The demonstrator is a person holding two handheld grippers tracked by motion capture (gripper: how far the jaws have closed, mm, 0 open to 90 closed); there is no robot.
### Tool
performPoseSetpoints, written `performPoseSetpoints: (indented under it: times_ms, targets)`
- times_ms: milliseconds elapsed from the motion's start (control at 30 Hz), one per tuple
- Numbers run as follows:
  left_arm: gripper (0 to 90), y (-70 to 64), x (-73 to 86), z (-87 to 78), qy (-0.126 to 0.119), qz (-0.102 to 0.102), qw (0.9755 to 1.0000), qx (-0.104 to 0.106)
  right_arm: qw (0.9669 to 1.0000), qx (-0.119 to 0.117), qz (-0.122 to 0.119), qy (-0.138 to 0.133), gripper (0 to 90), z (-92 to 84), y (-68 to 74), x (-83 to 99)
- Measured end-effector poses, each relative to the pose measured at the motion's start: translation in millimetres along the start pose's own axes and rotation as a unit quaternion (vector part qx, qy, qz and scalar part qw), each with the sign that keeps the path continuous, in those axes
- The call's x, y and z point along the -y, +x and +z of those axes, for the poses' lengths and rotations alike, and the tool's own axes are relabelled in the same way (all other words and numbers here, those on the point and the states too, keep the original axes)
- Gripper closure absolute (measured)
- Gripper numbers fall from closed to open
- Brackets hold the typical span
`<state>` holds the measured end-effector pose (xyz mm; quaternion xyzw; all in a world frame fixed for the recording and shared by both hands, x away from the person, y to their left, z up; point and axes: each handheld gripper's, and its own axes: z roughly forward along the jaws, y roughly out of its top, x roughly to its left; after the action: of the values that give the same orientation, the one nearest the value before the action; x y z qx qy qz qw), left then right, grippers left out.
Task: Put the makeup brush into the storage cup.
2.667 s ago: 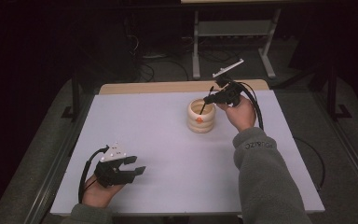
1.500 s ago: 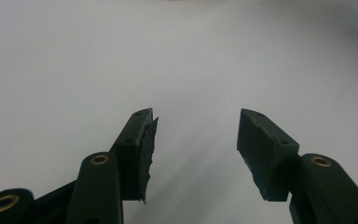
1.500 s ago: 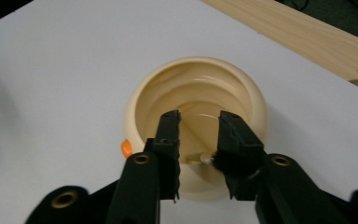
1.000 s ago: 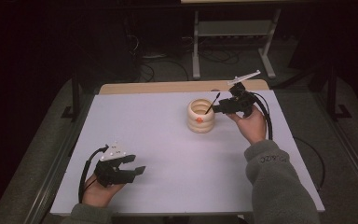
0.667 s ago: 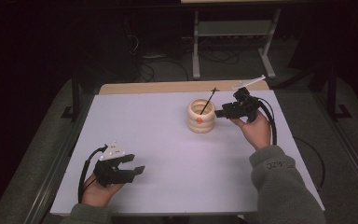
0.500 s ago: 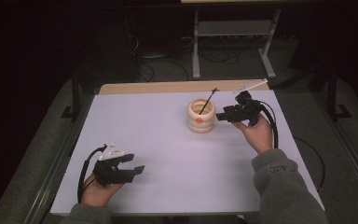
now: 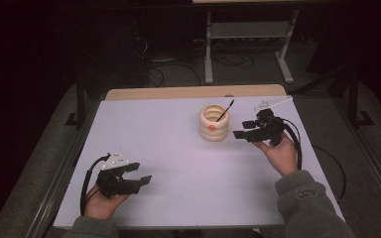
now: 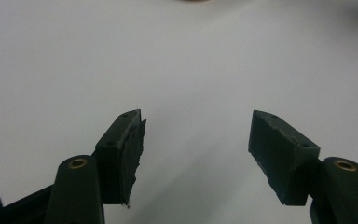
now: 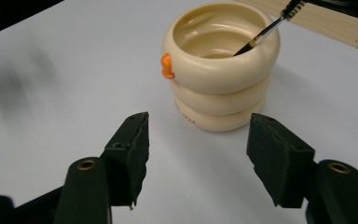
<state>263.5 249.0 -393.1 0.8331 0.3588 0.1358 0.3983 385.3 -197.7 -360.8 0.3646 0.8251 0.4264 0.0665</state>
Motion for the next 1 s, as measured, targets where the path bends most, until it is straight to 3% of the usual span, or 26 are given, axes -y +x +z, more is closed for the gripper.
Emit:
performPoseSetpoints:
  times_ms: [400,1000]
  targets:
    - [33.0,-0.8,0.5,0.4,-0.002,0.001,1.0,-0.001,0.9999,-0.005,-0.015,-0.002,34.7,-5.7,9.5,21.4]
    - [30.8,-1.7,2.2,3.2,0.0,0.0,1.0,-0.001,0.9999,-0.002,-0.013,-0.008,27.4,-15.2,18.5,46.7]
